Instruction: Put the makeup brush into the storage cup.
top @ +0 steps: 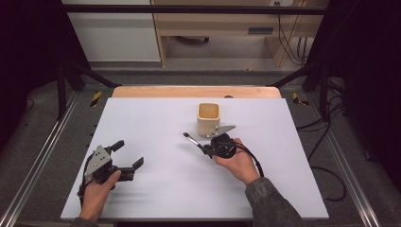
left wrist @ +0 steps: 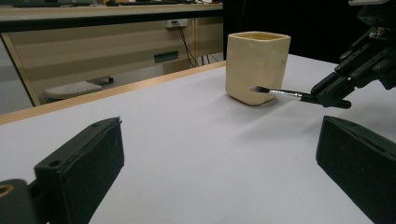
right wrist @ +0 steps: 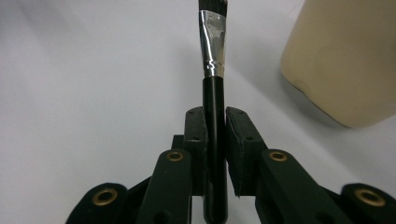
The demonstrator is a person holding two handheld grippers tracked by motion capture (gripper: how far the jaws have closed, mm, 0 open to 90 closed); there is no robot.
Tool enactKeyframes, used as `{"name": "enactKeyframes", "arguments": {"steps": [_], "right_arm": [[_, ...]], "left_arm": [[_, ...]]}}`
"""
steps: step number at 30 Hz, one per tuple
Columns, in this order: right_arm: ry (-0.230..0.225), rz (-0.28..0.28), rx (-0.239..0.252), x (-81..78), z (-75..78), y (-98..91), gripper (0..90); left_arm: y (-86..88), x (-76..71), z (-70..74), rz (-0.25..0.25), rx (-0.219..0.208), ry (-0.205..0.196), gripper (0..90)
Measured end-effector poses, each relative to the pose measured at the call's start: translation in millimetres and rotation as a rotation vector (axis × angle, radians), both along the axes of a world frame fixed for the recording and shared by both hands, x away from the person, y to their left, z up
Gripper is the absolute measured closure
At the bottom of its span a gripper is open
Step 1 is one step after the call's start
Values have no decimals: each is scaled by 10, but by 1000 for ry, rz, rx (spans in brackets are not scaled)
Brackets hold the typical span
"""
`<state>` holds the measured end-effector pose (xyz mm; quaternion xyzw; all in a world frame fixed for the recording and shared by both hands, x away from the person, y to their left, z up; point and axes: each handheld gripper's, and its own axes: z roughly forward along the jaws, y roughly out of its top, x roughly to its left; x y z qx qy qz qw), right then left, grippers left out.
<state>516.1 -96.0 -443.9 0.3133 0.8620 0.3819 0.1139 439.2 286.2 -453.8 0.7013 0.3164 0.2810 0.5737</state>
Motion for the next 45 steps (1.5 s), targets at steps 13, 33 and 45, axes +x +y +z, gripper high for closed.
{"name": "enactKeyframes", "arguments": {"steps": [13, 33, 45], "right_arm": [[-29, -50, 120, -49, -63, -169, 795], [-126, -85, 244, -174, -32, -171, 795], [-198, -110, 281, -211, 26, -180, 795]], "left_arm": [[28, -5, -15, 9, -18, 8, 6], [126, -5, 7, 52, -54, -1, 7], [156, -13, 13, 67, -64, -2, 8]]}}
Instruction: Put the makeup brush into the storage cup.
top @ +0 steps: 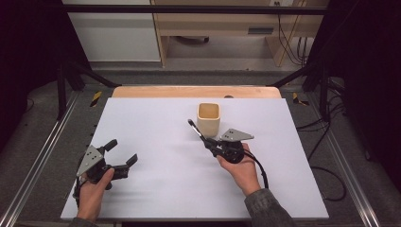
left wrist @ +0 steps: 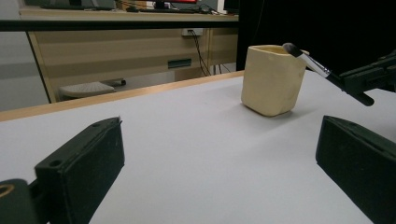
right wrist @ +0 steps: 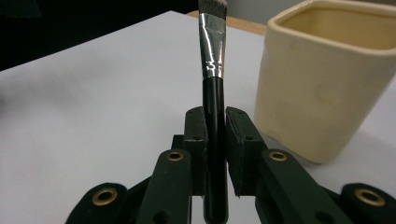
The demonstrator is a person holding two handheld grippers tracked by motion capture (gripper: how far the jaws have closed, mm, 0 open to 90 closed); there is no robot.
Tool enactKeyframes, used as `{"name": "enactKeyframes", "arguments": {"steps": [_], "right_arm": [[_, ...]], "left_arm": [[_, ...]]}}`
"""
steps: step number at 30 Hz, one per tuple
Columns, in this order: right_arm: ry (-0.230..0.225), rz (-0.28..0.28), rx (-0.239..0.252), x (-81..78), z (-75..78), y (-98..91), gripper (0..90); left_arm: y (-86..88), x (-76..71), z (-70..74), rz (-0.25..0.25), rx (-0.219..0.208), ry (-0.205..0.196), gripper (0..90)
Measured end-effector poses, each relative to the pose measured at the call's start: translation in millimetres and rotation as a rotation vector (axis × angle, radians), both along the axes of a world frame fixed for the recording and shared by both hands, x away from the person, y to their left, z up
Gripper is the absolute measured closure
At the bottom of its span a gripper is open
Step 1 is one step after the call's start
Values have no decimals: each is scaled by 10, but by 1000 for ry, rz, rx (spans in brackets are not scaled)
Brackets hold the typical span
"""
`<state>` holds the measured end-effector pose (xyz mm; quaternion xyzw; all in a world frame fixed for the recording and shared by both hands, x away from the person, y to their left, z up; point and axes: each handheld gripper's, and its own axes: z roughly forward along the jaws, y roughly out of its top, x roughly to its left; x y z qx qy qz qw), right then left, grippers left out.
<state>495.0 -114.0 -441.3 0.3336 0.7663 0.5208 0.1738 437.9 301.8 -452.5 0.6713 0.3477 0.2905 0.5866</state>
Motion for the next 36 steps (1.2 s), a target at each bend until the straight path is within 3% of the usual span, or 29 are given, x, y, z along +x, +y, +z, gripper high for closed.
{"name": "enactKeyframes", "arguments": {"steps": [11, 31, 36], "right_arm": [[-81, -30, 26, -33, 76, -29, 795], [-154, -79, 31, -40, 169, -90, 795], [-176, -91, 14, -8, 233, -88, 795]], "left_arm": [[-12, -5, 13, -5, 6, -4, 7], [-25, -9, 14, -12, 15, -7, 7], [-43, -5, -3, -14, 24, 0, 7]]}}
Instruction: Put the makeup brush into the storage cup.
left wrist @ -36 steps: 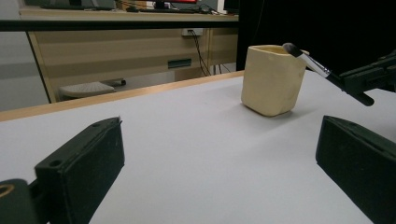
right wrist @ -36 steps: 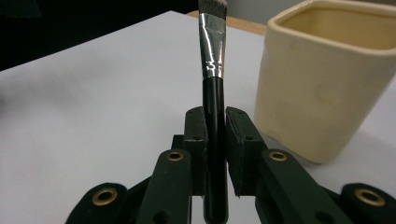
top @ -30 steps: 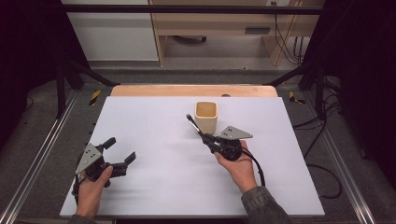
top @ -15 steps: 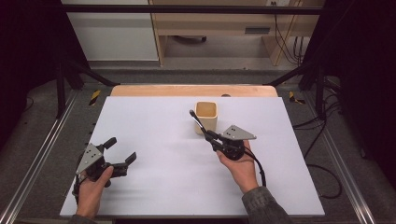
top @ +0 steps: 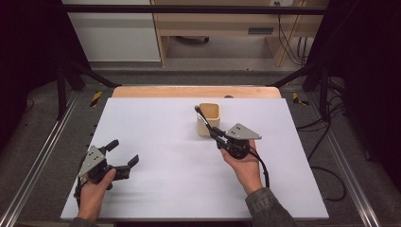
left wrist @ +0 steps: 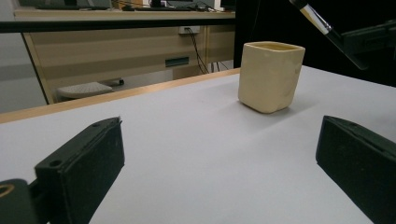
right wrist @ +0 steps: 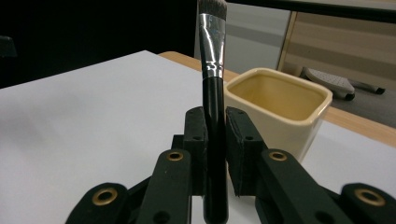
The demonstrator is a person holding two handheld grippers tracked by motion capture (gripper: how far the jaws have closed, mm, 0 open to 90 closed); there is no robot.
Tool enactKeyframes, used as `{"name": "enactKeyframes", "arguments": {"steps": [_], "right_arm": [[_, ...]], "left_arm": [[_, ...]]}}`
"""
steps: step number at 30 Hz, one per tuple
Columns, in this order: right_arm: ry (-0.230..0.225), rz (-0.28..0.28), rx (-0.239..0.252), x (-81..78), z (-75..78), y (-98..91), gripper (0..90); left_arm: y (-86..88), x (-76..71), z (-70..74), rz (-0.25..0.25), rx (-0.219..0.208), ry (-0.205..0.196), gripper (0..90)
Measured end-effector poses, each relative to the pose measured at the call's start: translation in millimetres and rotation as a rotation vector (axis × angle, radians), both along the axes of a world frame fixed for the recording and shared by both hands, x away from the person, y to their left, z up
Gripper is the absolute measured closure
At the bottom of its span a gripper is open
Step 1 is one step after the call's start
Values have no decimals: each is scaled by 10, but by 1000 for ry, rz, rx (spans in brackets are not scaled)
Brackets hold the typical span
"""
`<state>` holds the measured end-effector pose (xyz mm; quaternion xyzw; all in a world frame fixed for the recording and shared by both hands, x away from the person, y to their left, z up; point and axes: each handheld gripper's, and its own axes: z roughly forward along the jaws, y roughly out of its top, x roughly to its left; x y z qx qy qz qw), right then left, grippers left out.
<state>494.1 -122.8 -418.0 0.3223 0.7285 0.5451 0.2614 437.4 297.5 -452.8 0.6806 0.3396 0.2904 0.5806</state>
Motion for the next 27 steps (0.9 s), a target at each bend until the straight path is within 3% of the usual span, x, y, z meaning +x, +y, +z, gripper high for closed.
{"name": "enactKeyframes", "arguments": {"steps": [6, 15, 21, 27], "right_arm": [[-39, -2, -23, 75, 98, 19, 795], [-47, -23, -34, 231, 270, -21, 795], [-62, -29, -81, 320, 358, 4, 795], [-79, -33, -84, 403, 406, 22, 794]], "left_arm": [[-3, -4, -5, 2, 11, 2, 7], [-11, -6, -9, -1, 21, 3, 7], [-33, -9, -11, -9, 28, 2, 7], [-21, -13, -5, -10, 13, 1, 7]]}}
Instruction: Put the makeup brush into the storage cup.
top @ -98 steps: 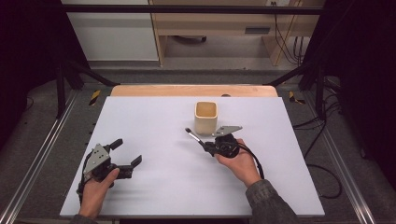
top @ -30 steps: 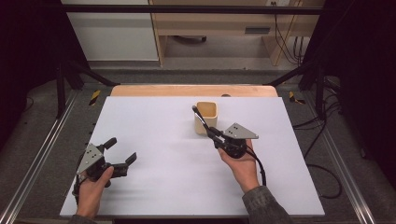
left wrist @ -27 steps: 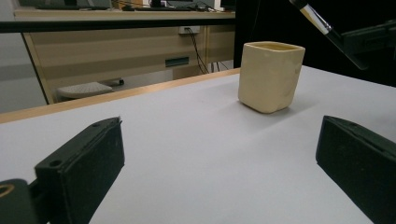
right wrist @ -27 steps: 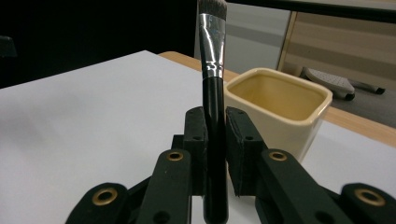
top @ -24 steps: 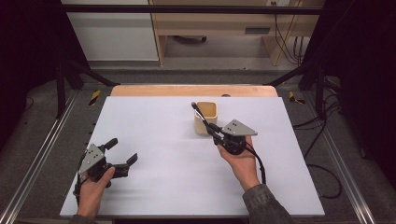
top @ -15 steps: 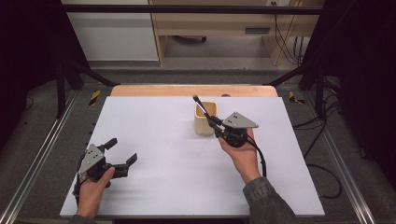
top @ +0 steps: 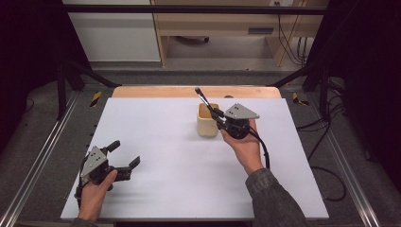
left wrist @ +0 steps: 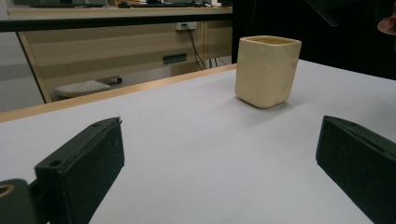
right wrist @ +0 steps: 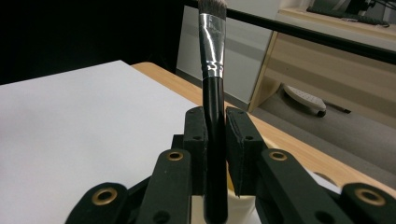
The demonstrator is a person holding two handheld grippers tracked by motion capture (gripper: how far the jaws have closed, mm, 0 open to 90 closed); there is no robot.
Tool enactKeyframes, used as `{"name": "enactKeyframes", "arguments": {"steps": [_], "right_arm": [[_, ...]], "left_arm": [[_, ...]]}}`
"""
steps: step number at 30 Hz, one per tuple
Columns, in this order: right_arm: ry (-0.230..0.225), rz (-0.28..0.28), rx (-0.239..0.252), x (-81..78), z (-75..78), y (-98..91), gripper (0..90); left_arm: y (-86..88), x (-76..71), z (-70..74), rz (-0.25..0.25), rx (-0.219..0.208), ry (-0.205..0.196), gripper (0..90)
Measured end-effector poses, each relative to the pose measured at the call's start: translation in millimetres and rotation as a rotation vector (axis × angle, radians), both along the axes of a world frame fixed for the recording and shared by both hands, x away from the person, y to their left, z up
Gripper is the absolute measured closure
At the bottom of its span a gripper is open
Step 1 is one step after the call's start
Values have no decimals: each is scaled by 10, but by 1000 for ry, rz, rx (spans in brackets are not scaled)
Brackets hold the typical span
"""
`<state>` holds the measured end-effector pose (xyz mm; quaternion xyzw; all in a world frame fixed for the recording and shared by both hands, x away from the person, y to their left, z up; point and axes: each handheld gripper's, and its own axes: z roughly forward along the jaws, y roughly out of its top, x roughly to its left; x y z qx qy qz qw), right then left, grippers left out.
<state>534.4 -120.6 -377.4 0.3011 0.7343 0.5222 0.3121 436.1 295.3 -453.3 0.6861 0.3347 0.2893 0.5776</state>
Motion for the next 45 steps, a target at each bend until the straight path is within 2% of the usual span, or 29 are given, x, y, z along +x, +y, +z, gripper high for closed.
{"name": "enactKeyframes", "arguments": {"steps": [7, 24, 28, 36, 45], "right_arm": [[-14, -13, -12, 82, 72, -5, 794], [-32, -35, -1, 274, 40, 37, 794], [-33, -40, 10, 293, 22, 28, 794], [-60, -39, -13, 304, 0, 42, 794], [-64, -33, -22, 308, -31, 72, 794]], "left_arm": [[5, -6, 8, -7, -12, -4, 6], [7, -6, 9, -13, -28, -6, 5], [9, -6, 9, -13, -30, -6, 5], [13, -4, 8, -12, -30, -5, 5], [15, -2, 7, -12, -29, -5, 5]]}}
